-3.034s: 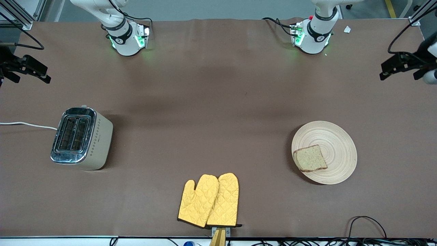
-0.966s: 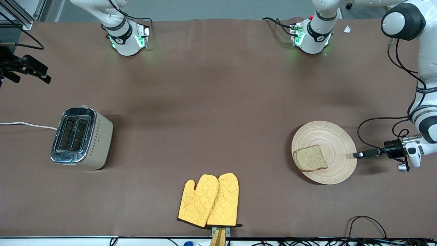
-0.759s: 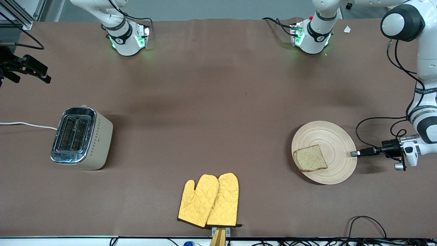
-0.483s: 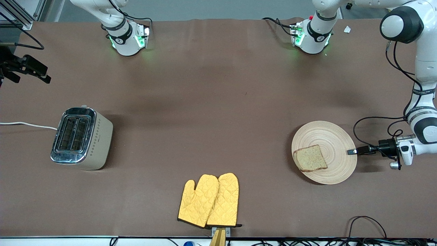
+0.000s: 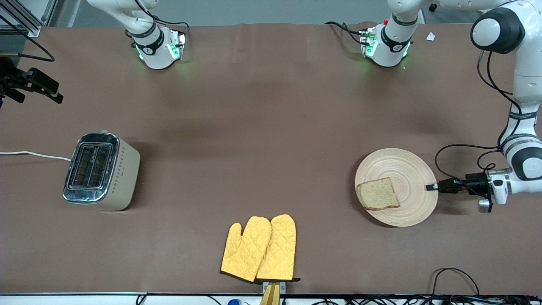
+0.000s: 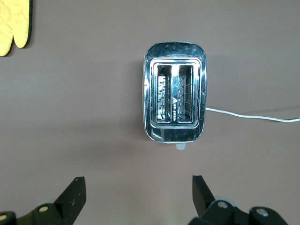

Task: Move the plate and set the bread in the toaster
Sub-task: 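Slide the plate inward with the left gripper while the right gripper descends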

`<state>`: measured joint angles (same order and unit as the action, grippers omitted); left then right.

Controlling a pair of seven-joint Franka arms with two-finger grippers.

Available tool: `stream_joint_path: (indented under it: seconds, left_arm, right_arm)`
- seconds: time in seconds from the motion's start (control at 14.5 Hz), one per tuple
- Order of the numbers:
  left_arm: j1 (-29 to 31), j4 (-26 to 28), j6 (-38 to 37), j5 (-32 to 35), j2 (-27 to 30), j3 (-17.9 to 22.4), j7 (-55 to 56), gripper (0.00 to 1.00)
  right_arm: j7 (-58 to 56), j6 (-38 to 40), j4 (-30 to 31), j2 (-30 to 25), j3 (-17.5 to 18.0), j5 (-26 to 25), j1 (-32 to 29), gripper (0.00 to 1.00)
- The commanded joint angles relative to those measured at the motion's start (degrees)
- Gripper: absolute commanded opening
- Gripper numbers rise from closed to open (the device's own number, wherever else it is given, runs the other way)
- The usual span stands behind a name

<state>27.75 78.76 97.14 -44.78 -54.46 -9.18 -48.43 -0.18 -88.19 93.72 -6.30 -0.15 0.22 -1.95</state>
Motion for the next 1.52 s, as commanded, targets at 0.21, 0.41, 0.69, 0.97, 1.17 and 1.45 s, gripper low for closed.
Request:
stream_joint_path:
  seconds: [0.21, 0.41, 0.69, 0.97, 1.17, 1.45]
  left_arm:
    - [-1.37, -0.37, -6.79, 2.05, 2.43, -8.04, 5.61, 0.0]
    - [-6.11, 1.12, -6.0, 1.63, 4.01, -9.54, 7.12, 0.0]
    - [-12.0, 1.74, 0.66, 1.27, 3.93, -12.61, 7.21, 0.0]
    - [-19.99, 2.01, 9.19, -2.4, 2.96, -13.67, 7.29, 0.0]
    - [-25.44, 3.76, 16.13, -10.58, 2.08, -13.59, 7.29, 0.0]
    - [-31.25, 3.77, 25.63, -17.07, -0.72, -13.59, 7.21, 0.0]
  right_arm:
    - [-1.67, -2.58, -0.21, 4.97, -0.02, 1.01, -0.95, 1.0]
    - [-0.52, -5.92, 0.5, 8.66, 0.15, 1.36, -0.25, 0.99]
    - [1.67, -12.43, 1.64, 14.1, 0.15, 3.74, 1.77, 0.99]
    - [5.25, -20.07, 2.26, 21.66, 0.15, 5.75, 4.23, 0.99]
    - [9.05, -25.17, 2.34, 26.67, 0.15, 5.76, 7.49, 0.99]
    - [13.7, -31.24, 5.23, 29.15, 0.15, 5.67, 9.59, 0.99]
